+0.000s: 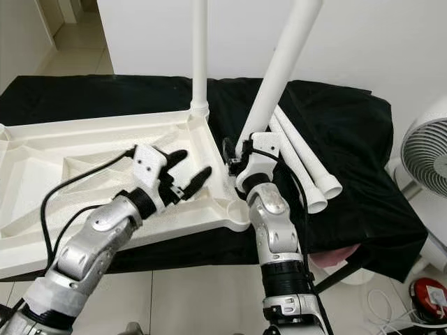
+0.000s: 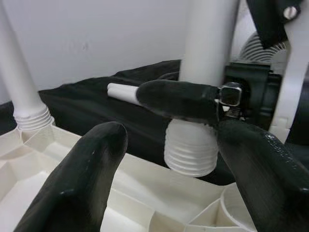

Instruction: Building children table

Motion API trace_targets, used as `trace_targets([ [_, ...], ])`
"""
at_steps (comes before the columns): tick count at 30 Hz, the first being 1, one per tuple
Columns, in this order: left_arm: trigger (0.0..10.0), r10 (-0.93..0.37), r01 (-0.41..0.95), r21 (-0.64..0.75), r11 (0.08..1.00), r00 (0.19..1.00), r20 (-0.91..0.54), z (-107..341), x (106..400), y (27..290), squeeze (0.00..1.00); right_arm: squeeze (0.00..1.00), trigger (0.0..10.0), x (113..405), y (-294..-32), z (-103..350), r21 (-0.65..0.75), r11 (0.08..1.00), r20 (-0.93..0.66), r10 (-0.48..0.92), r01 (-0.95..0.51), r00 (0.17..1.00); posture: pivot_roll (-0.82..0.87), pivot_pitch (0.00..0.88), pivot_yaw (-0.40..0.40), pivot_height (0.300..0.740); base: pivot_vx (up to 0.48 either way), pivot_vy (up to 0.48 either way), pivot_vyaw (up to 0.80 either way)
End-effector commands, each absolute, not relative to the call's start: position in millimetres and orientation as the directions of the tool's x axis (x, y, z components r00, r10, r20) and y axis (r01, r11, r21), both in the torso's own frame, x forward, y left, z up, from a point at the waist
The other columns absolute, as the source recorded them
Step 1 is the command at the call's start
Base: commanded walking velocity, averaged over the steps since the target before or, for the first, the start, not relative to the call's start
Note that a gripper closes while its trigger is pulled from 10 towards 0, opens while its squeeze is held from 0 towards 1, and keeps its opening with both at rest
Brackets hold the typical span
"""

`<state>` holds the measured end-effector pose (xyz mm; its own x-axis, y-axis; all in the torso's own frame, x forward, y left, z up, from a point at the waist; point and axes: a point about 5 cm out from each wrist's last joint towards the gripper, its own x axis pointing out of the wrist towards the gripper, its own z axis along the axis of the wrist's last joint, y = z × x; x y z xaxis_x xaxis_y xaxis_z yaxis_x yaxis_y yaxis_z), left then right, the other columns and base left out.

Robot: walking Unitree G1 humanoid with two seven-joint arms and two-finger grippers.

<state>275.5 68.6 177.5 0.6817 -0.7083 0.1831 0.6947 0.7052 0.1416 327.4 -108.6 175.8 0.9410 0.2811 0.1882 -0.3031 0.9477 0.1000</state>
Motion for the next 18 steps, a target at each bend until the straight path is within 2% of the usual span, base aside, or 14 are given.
trace_targets([
  [1,10.0,-0.767,0.743,0.191,0.641,0.620,0.164,173,269,65,0.00,0.00,10.0,330,-111,178,0.079,0.947,0.202,0.289,-0.310,0.936,-0.02,0.000,-0.046,0.740,0.000,0.000,0.00],
  [6,10.0,-0.802,0.775,0.208,0.597,0.576,0.156,170,265,66,0.00,0.00,10.0,330,-113,172,0.056,0.950,0.189,0.292,-0.307,0.938,-0.03,0.000,-0.033,0.740,0.000,0.000,0.00],
  [9,10.0,-0.821,0.793,0.213,0.571,0.559,0.117,165,265,67,0.00,0.00,10.0,330,-113,171,0.043,0.950,0.185,0.295,-0.308,0.937,-0.03,0.000,-0.032,0.740,0.000,0.000,0.00],
  [10,10.0,-0.836,0.804,0.246,0.541,0.545,0.058,155,266,69,0.00,0.00,10.0,328,-112,168,0.026,0.947,0.186,0.310,-0.320,0.932,-0.03,0.000,-0.024,0.740,0.000,0.000,0.00],
  [16,10.0,-0.832,0.803,0.264,0.535,0.555,-0.003,145,270,71,0.00,0.00,10.0,326,-111,166,0.010,0.943,0.187,0.324,-0.332,0.927,-0.04,0.000,-0.023,0.740,0.000,0.000,0.00],
  [18,10.0,-0.832,0.817,0.232,0.528,0.552,-0.049,138,271,72,0.00,0.00,10.0,325,-112,166,0.006,0.942,0.189,0.327,-0.334,0.926,-0.04,0.000,-0.023,0.740,0.000,0.000,0.00],
])
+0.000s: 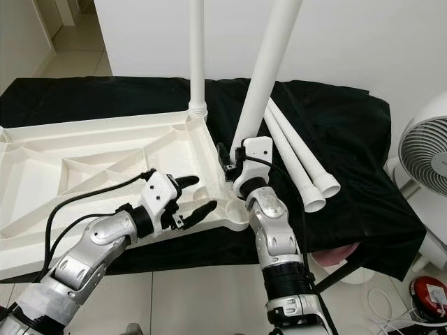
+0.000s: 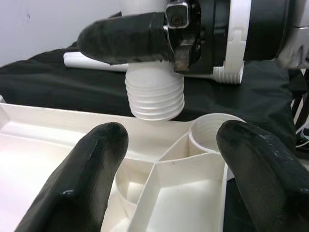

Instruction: Building children table

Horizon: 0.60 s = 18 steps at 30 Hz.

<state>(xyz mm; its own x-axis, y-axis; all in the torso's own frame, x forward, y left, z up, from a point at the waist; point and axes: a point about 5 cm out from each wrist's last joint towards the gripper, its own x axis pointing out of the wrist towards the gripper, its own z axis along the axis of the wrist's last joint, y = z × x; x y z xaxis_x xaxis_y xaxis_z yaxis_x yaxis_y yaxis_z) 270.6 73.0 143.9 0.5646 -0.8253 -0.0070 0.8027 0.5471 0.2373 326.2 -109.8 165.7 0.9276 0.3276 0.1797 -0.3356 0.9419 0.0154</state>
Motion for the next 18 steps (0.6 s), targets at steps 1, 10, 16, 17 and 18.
trace_targets([
  [1,10.0,-0.831,0.821,0.217,0.529,0.553,-0.067,136,271,72,0.00,0.00,10.0,325,-113,165,0.004,0.943,0.189,0.327,-0.334,0.926,-0.04,0.000,-0.023,0.740,0.000,0.000,0.00],
  [10,10.0,-0.835,0.830,0.226,0.510,0.541,-0.099,131,267,77,0.00,0.00,10.0,315,-111,153,-0.020,0.926,0.182,0.373,-0.376,0.910,-0.04,0.000,-0.014,0.740,0.000,0.000,0.00],
  [16,10.0,-0.839,0.837,0.209,0.505,0.533,-0.110,131,263,79,0.00,0.00,10.0,310,-110,147,-0.034,0.915,0.178,0.401,-0.401,0.899,-0.04,0.000,-0.006,0.740,0.000,0.000,0.00],
  [17,10.0,-0.844,0.841,0.203,0.501,0.527,-0.101,132,261,80,0.00,0.00,10.0,306,-108,145,-0.059,0.904,0.175,0.428,-0.424,0.887,-0.04,0.000,-0.002,0.740,0.000,0.000,0.00],
  [18,10.0,-0.844,0.841,0.203,0.501,0.527,-0.101,132,261,80,0.00,0.00,10.0,306,-108,145,-0.059,0.904,0.175,0.428,-0.424,0.887,-0.04,0.000,-0.002,0.740,0.000,0.000,0.00],
])
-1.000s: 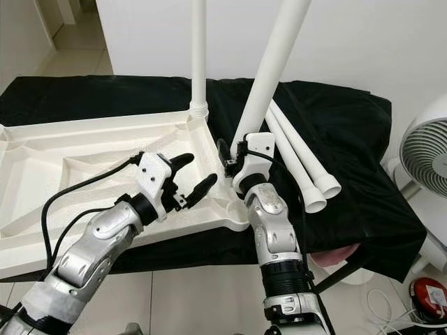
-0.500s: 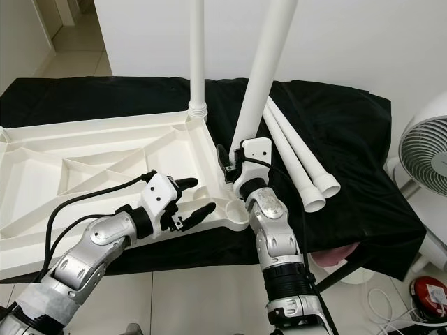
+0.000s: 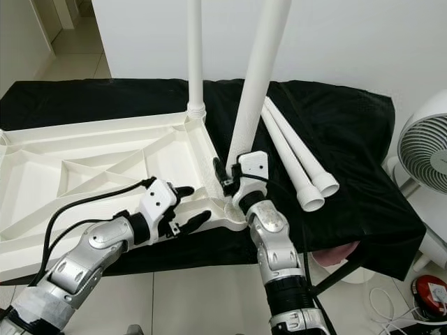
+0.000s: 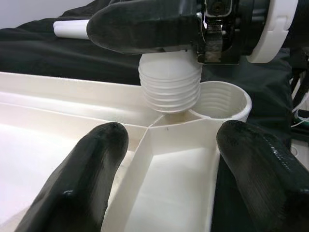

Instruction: Building children table

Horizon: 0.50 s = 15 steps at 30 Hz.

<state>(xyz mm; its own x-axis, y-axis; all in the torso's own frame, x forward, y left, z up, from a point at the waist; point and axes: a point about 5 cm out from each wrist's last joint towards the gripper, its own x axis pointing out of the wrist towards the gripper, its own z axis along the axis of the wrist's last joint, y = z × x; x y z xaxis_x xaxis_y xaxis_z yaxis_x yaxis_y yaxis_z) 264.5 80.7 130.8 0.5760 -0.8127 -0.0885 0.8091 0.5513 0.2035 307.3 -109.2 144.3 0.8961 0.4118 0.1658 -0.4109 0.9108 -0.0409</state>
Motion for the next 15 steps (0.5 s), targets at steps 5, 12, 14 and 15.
trace_targets([
  [5,10.0,-0.851,0.848,0.202,0.490,0.515,-0.098,134,259,80,0.00,0.00,10.0,298,-108,142,-0.094,0.882,0.165,0.470,-0.461,0.867,-0.04,0.000,-0.002,0.740,0.000,0.000,0.00],
  [12,10.0,-0.866,0.864,0.180,0.470,0.491,-0.097,134,255,80,0.00,0.00,10.0,288,-111,137,-0.117,0.859,0.148,0.511,-0.498,0.847,-0.05,0.000,-0.001,0.740,0.000,0.000,0.00],
  [14,10.0,-0.870,0.869,0.177,0.462,0.483,-0.101,133,253,81,0.00,0.00,10.0,287,-112,137,-0.121,0.858,0.146,0.513,-0.500,0.846,-0.05,0.000,-0.005,0.740,0.000,0.000,0.00],
  [15,10.0,-0.871,0.870,0.176,0.460,0.481,-0.104,133,252,81,0.00,0.00,10.0,287,-112,137,-0.123,0.857,0.146,0.515,-0.501,0.845,-0.05,0.000,-0.005,0.740,0.000,0.000,0.00],
])
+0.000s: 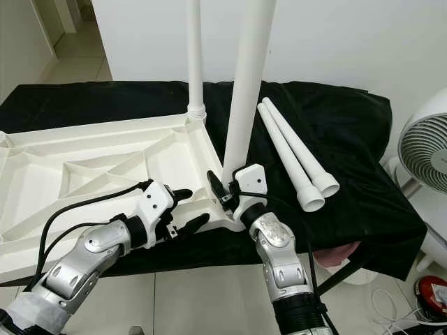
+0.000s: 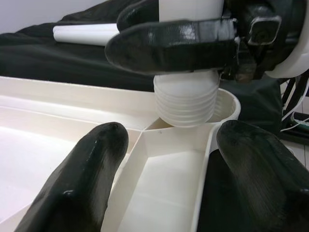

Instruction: Building children table

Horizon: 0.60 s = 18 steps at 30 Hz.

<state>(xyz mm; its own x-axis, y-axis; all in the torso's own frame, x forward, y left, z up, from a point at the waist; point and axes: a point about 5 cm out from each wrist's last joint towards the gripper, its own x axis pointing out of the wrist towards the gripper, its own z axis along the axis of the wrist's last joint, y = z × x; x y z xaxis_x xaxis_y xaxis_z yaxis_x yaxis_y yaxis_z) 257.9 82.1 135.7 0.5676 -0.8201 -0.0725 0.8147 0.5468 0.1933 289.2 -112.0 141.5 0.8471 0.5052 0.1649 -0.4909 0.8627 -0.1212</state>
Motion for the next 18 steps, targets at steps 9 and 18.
trace_targets([
  [9,10.0,-0.880,0.882,0.183,0.435,0.459,-0.122,133,248,86,0.00,0.00,10.0,285,-120,136,-0.126,0.851,0.143,0.525,-0.510,0.839,-0.05,0.000,-0.006,0.740,0.000,0.000,0.00],
  [18,10.0,-0.884,0.884,0.187,0.428,0.453,-0.117,137,248,85,0.00,0.00,10.0,281,-127,133,-0.143,0.837,0.138,0.545,-0.528,0.827,-0.05,0.000,-0.003,0.740,0.000,0.000,0.00],
])
